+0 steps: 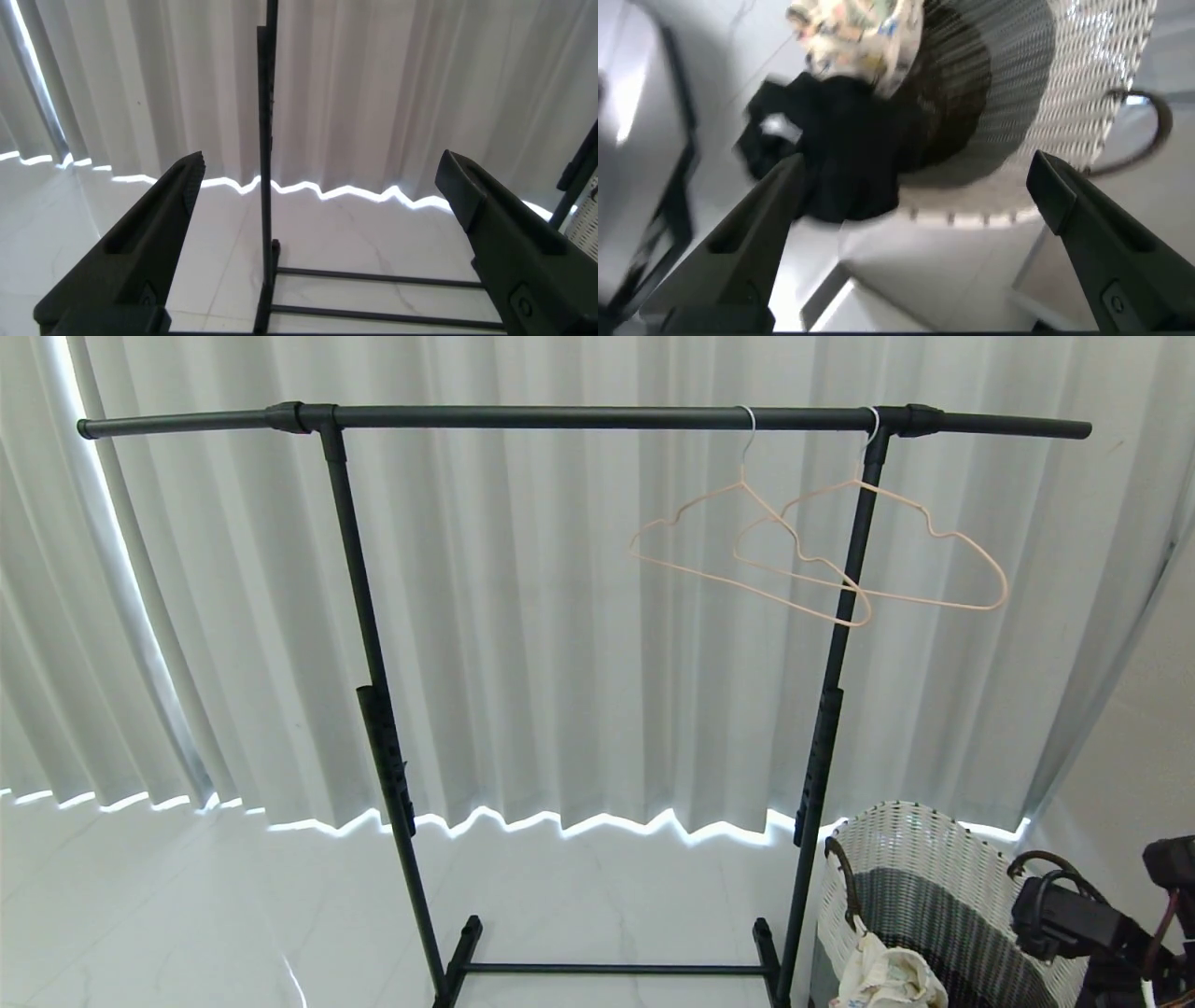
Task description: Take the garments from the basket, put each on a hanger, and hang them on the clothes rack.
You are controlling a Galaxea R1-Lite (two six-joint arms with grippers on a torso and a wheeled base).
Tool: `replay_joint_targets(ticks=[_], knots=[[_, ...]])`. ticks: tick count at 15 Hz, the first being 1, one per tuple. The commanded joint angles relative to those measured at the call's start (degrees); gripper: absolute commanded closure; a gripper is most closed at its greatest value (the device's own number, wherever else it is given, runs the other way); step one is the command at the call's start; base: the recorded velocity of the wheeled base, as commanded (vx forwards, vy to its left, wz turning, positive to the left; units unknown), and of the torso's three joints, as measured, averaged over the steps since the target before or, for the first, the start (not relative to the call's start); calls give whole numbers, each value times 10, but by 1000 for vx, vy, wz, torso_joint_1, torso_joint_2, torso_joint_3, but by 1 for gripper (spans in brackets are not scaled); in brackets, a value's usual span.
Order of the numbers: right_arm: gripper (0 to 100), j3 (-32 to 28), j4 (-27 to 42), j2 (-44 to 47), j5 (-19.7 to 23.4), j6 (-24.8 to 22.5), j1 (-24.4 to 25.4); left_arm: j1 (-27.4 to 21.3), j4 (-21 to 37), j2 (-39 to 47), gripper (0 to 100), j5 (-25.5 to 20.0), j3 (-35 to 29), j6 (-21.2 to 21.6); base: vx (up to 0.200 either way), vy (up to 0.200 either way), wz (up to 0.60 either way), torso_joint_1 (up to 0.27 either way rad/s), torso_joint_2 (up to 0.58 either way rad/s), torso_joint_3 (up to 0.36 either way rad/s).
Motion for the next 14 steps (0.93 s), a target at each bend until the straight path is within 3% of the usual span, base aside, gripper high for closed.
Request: replay_joint_targets(ticks=[1, 3, 14], knots=[[0, 67, -127, 145, 0, -5, 5, 0, 0, 0, 0, 0, 0, 0, 0, 0, 0, 0, 0, 0], [0, 83, -174, 173, 2, -6, 5, 0, 0, 0, 0, 0, 0, 0, 0, 0, 0, 0, 0, 0], [0, 26, -178, 250, -10, 4, 15, 0, 0, 0, 0, 0, 0, 0, 0, 0, 0, 0, 0, 0]])
